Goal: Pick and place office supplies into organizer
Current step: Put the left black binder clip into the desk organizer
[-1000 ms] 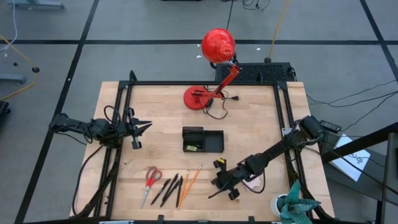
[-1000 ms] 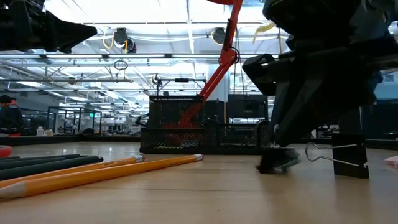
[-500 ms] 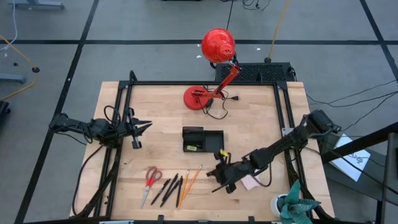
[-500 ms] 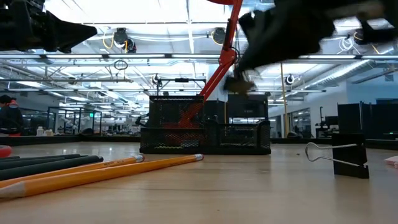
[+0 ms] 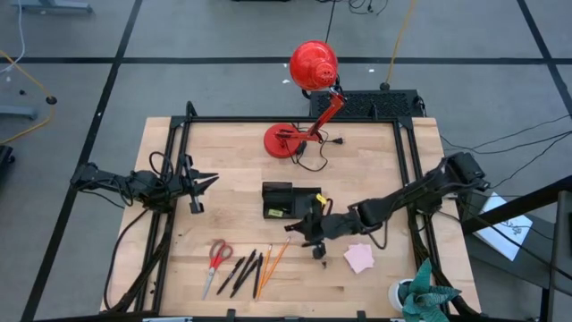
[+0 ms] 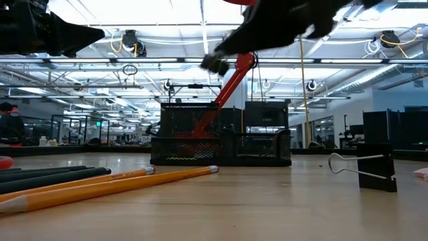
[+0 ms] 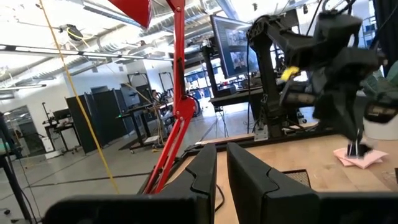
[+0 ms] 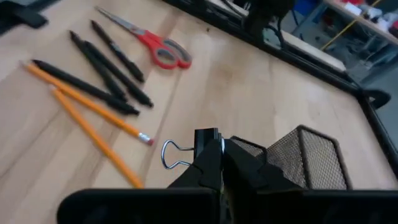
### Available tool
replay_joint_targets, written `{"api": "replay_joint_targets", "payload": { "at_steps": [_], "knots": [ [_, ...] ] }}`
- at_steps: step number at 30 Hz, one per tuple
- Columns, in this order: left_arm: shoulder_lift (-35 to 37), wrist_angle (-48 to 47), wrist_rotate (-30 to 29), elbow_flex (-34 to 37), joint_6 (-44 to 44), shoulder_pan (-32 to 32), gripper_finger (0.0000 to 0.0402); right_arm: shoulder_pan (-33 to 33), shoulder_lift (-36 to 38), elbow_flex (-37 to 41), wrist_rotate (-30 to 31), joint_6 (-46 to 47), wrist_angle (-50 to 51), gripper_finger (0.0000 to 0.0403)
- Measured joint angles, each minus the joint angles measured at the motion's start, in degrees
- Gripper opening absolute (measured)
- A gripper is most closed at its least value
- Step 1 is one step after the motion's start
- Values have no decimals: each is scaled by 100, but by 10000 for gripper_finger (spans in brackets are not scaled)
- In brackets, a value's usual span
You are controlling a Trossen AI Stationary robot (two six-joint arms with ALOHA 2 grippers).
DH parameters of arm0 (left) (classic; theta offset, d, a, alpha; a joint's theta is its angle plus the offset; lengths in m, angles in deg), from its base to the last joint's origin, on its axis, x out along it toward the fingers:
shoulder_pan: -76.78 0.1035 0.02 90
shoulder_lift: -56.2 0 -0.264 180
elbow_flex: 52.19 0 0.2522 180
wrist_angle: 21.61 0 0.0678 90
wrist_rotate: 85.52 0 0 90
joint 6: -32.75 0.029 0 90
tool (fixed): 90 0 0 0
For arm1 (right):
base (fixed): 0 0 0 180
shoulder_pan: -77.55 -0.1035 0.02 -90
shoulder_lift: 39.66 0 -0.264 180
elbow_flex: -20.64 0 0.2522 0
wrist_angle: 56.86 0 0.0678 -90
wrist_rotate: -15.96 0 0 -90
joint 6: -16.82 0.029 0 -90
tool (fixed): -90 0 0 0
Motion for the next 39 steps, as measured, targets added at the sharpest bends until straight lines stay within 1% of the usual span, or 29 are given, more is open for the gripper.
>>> {"api": "replay_joint_targets", "payload": {
  "at_steps": [7, 9, 12, 19, 22, 31, 37, 39],
  "knots": [
    [1, 4, -16, 0, -2, 2, 47, 509, -609, 31, -142, -2, -863, 1],
    [0, 2, -16, 0, -3, 0, 47, 661, -706, 31, -302, -26, -1023, 1],
    [0, 3, -18, 0, 5, 1, 47, 905, -807, 31, -704, 97, -1120, 1],
    [-1, 1, -45, 0, 12, 1, 47, 1212, -1094, 31, -1160, 234, -1075, 0],
    [-1, 1, -51, 0, 10, 2, 47, 1255, -1179, 31, -1010, 315, -1086, 0],
    [-1, 1, -51, 0, 10, 2, 47, 1280, -1191, 31, -983, 409, -1013, 0],
    [-1, 1, -51, 0, 7, 0, 47, 1280, -1191, 31, -535, 660, -905, 0],
    [0, 1, -51, 0, 9, 2, 47, 1280, -1191, 31, -539, 731, -924, 0]
  ]
}}
